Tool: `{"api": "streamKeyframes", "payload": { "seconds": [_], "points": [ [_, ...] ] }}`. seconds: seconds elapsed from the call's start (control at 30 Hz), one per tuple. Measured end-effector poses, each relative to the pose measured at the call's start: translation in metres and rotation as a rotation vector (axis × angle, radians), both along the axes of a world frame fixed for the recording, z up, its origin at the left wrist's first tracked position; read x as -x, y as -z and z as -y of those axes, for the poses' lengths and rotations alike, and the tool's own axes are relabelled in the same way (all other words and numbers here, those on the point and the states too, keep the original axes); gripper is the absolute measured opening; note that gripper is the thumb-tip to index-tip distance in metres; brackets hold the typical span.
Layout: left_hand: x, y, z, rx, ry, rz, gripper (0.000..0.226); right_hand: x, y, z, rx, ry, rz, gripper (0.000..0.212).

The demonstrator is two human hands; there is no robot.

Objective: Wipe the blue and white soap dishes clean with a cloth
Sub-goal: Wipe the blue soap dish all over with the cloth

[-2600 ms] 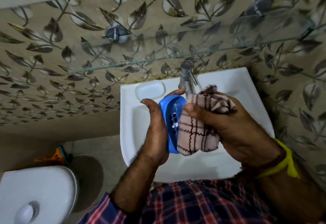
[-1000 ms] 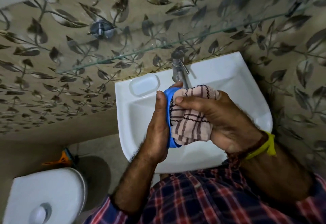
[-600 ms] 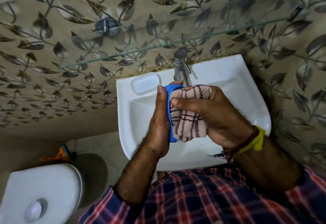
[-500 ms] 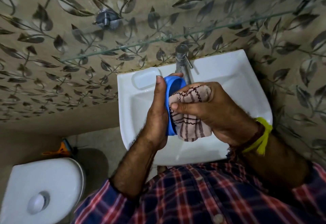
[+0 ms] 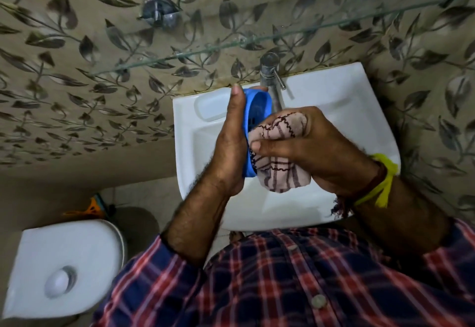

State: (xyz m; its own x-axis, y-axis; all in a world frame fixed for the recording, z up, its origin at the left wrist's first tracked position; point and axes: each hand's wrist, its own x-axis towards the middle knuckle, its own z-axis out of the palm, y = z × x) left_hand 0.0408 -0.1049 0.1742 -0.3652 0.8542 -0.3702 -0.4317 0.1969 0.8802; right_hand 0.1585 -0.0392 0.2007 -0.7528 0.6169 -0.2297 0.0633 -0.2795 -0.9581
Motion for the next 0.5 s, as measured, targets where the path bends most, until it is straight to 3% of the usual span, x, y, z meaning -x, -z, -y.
{"api": "streamKeyframes", "payload": {
  "seconds": [0.13,0.27,0.37,0.5],
  "points": [
    [-0.0013,0.0001,0.0008,-0.002,0.022,0.029,0.065,0.0004,0.0028,-0.0051,0.015,0.051,-0.038,0.009],
    [0.0023,-0.0016,0.0003,0.002,0.023,0.026,0.064,-0.0035,0.0054,-0.0034,-0.129,-0.092,-0.008,0.004],
    [0.0006,0.0021,0.0022,0.021,0.045,0.047,0.068,-0.0039,0.0061,-0.0051,-0.103,-0.010,-0.014,0.005],
    [0.0041,0.0033,0.0020,0.053,0.035,0.036,0.064,-0.0083,0.0075,0.0019,-0.204,-0.162,0.024,0.004]
  ]
}}
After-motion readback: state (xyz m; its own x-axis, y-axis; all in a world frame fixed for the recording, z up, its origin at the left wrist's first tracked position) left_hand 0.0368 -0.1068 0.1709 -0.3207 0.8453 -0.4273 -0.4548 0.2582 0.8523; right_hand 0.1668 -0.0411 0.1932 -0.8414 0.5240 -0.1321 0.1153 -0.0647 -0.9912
